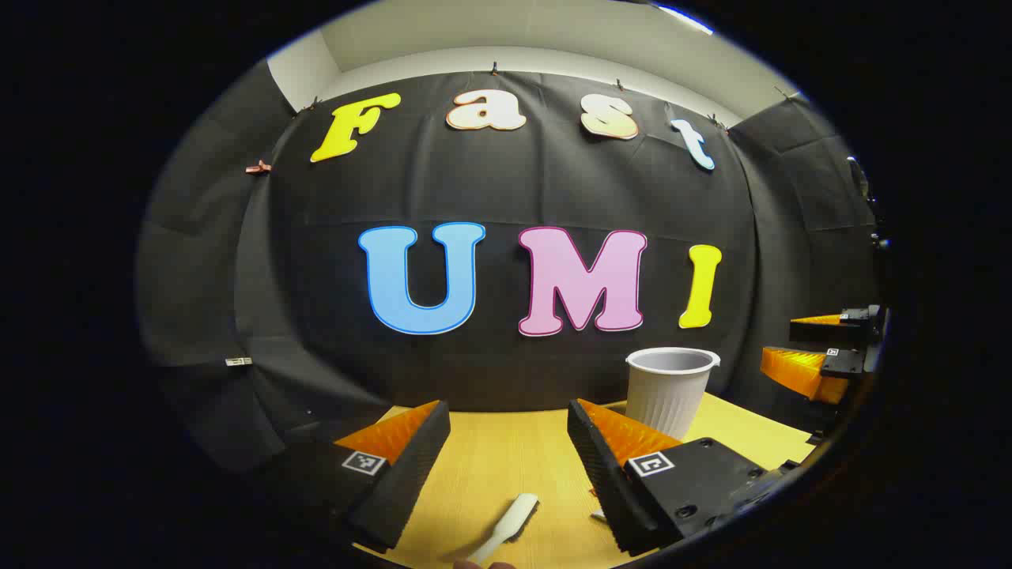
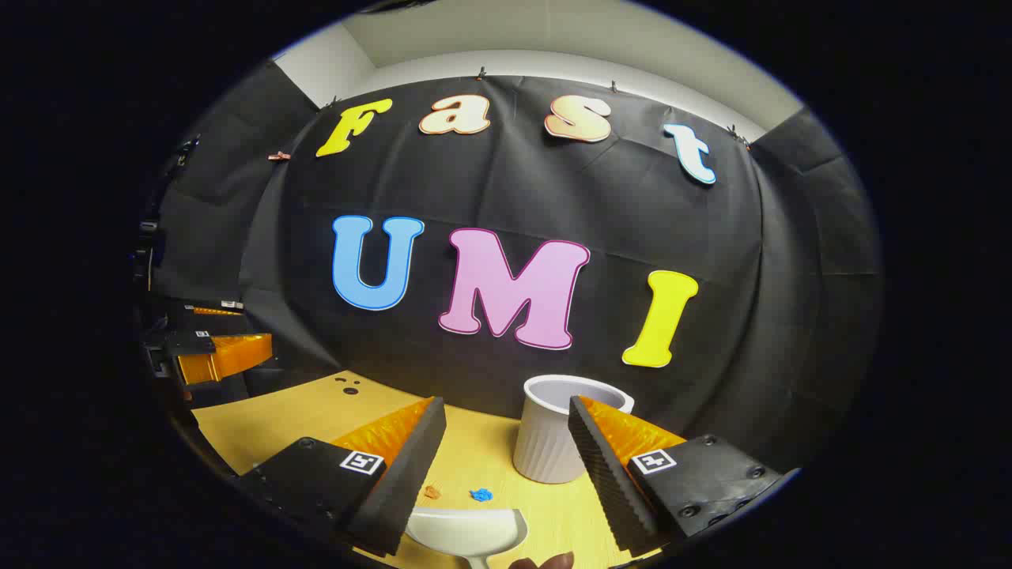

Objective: Pick up the small broom and dustpan from the desktop, sweep the trash into the dustpan with the broom, and then empty the trash into the garbage bin.

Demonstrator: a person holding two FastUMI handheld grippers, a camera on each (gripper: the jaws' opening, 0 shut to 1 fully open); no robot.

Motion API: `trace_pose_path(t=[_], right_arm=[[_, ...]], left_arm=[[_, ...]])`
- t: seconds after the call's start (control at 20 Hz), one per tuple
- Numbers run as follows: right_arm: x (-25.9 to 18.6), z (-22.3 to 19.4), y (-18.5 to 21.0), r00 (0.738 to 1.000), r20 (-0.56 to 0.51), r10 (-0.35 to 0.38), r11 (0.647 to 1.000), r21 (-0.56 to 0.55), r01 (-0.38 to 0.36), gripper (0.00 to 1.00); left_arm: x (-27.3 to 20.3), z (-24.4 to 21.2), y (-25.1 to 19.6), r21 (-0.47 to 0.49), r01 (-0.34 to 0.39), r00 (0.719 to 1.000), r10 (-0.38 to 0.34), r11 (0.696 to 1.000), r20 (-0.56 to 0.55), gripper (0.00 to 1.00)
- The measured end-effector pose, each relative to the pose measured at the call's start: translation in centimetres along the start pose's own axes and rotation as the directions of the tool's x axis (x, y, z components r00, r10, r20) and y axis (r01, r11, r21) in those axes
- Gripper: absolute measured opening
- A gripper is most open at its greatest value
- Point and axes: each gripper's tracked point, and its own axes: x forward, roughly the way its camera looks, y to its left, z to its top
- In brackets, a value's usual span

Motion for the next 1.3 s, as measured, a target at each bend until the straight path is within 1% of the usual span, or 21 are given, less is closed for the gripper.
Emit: trace_pose_path(t=[0.65, 0.75, 0.8, 0.85, 0.9, 0.95, 1.05, 1.15, 1.3], right_arm=[[0.5, -0.2, 0.6, 1.0, -0.009, 0.007, 1.0, -0.009, -0.007, 0.97], [0.7, -0.9, 1.0, 0.998, -0.045, 0.035, 0.999, -0.015, -0.036, 0.98], [0.4, -1.9, 1.4, 0.994, -0.086, 0.067, 0.998, -0.011, -0.068, 0.98], [-0.1, -3.3, 1.9, 0.983, -0.15, 0.105, 0.994, -0.002, -0.107, 0.98], [-0.6, -4.8, 2.4, 0.964, -0.226, 0.142, 0.99, 0.014, -0.142, 0.98], [-1.4, -6.8, 2.7, 0.931, -0.321, 0.175, 0.984, 0.031, -0.174, 0.97], [-3.6, -11.4, 2.7, 0.842, -0.498, 0.208, 0.977, 0.059, -0.207, 0.98], [-5.4, -15.8, 2.7, 0.746, -0.628, 0.222, 0.971, 0.073, -0.228, 0.97], [-7.1, -21.6, 3.5, 0.625, -0.746, 0.23, 0.966, 0.095, -0.241, 0.96]], left_arm=[[0.4, -0.6, 0.1, 0.001, 0.017, 1.0, -0.017, 1.0, -0.012, 0.95], [0.4, -0.7, 0.2, 0.003, 0.018, 1.0, -0.018, 1.0, -0.014, 0.96], [0.4, -0.7, 0.3, 0.005, 0.019, 1.0, -0.019, 1.0, -0.016, 0.95], [0.3, -0.8, 0.3, 0.006, 0.018, 1.0, -0.018, 1.0, -0.016, 0.95], [0.4, -0.8, 0.4, 0.006, 0.017, 1.0, -0.017, 1.0, -0.018, 0.96], [0.3, -1.1, 0.5, 0.004, 0.018, 1.0, -0.018, 1.0, -0.019, 0.96], [0.2, -1.4, 0.7, 0.005, 0.013, 1.0, -0.013, 1.0, -0.024, 0.96], [0.1, -1.8, 1.0, 0.008, 0.008, 0.999, -0.008, 1.0, -0.031, 0.96], [-0.1, -2.4, 1.0, 0.016, 0.008, 0.999, -0.008, 1.0, -0.046, 0.96]])
